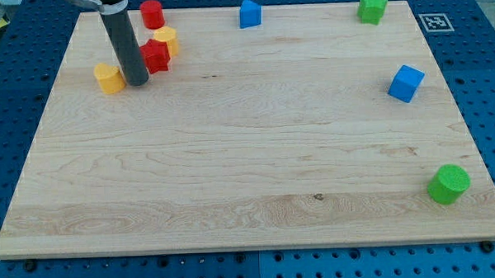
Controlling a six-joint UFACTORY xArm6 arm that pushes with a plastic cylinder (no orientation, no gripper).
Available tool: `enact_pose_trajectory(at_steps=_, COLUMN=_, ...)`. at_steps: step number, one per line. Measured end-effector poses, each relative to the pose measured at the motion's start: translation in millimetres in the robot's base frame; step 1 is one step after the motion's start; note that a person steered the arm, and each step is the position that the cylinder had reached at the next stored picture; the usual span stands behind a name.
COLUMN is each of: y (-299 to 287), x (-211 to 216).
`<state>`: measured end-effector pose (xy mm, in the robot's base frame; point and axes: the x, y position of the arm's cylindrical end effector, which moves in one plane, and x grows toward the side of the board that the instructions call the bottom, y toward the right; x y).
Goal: Push the yellow hexagon towards bottom middle end
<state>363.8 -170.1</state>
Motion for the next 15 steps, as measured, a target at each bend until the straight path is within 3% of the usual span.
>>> enact_pose_trajectory(at_steps=1, y=0.0, x=-3.5)
enact_pose_trajectory(at_steps=6, y=-23.2, x=-109.4)
enact_pose_trajectory(at_steps=9, y=30.3, x=-98.6)
enact_pose_trajectory(at_steps=11, y=58.6, x=-58.0)
enact_pose_trajectory(at_steps=15, y=98.2, x=-74.9)
